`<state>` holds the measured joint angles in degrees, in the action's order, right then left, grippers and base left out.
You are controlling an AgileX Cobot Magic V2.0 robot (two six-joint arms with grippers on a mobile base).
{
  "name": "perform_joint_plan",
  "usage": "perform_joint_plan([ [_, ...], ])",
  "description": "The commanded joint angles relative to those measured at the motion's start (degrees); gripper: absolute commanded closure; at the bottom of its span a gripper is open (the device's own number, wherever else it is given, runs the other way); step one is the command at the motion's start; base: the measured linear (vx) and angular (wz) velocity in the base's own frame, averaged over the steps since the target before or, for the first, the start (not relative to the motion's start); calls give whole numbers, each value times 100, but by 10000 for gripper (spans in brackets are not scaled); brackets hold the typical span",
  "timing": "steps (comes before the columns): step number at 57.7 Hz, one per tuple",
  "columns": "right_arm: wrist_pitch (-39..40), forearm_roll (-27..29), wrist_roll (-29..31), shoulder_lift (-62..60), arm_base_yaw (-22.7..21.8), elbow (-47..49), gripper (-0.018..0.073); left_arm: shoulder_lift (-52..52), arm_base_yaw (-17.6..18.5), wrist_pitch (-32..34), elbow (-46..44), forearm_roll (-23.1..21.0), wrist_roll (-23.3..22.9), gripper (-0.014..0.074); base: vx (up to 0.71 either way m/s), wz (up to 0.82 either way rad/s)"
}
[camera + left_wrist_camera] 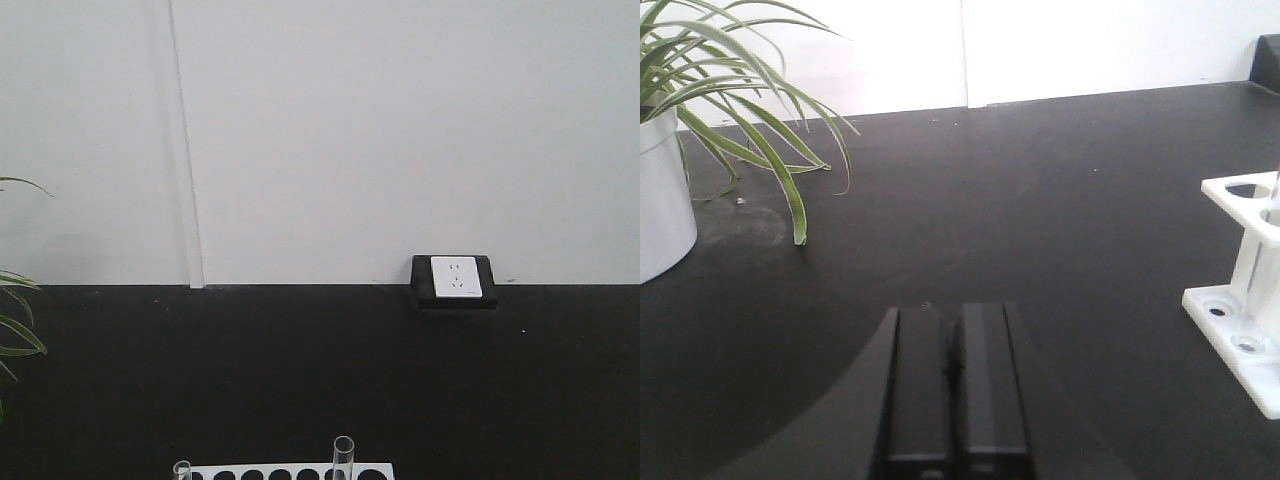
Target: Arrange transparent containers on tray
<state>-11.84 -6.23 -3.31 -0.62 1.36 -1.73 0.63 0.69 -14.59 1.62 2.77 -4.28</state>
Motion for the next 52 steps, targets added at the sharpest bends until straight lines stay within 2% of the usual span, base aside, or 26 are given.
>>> perform_joint_plan([
  [1,489,-43,26,-45,-14,-48,571,22,-15,459,159,-31,-54,603,0,0],
  [36,483,-43,26,-45,-14,-48,571,22,-15,476,159,-31,-54,604,0,0],
  [52,689,-11,26,-45,-14,-48,571,22,-15,1220,159,-31,-61,604,0,0],
])
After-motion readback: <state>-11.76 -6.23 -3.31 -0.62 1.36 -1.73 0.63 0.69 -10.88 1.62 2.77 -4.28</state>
